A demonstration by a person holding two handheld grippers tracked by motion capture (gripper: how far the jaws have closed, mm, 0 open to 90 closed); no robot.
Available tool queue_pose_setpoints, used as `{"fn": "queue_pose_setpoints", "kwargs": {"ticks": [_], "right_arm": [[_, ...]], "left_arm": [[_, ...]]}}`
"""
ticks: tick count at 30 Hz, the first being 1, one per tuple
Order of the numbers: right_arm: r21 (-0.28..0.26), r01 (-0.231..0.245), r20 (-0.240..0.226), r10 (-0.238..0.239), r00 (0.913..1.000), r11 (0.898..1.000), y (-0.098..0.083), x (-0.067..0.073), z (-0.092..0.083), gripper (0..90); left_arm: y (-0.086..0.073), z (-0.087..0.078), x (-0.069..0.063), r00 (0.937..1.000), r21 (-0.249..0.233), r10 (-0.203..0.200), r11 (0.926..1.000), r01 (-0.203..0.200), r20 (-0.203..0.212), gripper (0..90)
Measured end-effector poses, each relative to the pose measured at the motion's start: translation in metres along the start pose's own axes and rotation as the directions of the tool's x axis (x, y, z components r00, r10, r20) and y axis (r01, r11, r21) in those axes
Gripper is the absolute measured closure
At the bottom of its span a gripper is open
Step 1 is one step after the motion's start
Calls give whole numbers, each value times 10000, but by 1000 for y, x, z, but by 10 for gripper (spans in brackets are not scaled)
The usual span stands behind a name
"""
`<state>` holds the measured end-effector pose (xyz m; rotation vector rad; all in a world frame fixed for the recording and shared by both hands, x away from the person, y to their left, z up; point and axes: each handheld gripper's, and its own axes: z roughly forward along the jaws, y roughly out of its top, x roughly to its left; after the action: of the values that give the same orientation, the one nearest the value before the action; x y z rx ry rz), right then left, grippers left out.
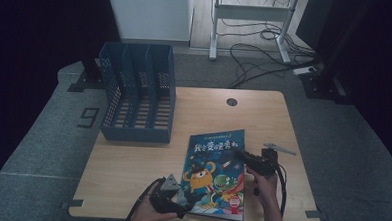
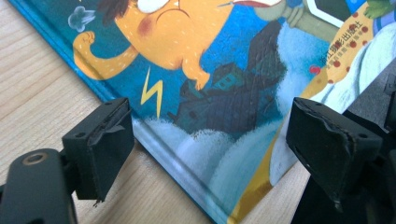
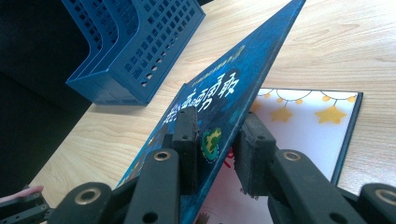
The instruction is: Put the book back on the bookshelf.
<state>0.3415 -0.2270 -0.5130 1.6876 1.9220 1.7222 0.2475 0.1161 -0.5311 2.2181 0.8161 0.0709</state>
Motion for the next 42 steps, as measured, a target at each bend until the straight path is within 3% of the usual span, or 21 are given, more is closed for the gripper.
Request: {"fn": "queue_pose_setpoints", "kwargs": {"ticks": [7,9,11,29,37,42], "right_arm": [[-113,-99,99,100,9999,9999,1,-4,-4,705],[-143,-129,108,131,9999,9998,1,-6,-5,705],[-181,-149,149,152,9998,9997,1,-7,-6,707],[-480,-277,475,300,9984,9985,5,-12,-15,710],[-410,-166,517,187,9985,9990,6,-12,-14,699],[-208,27,562,-15,9984,9998,10,-11,-10,674]], "left_arm": [[1,3,-9,9992,121,362,9993,-364,143,122],[0,7,-13,9975,436,694,9966,-699,133,104],[-1,10,-17,9959,407,909,9950,-907,-21,84],[-1,18,-6,9999,13,63,10000,-63,102,66],[-1,18,-5,9997,100,78,9999,-80,242,63],[0,19,-6,9996,193,275,9994,-276,63,69]]}}
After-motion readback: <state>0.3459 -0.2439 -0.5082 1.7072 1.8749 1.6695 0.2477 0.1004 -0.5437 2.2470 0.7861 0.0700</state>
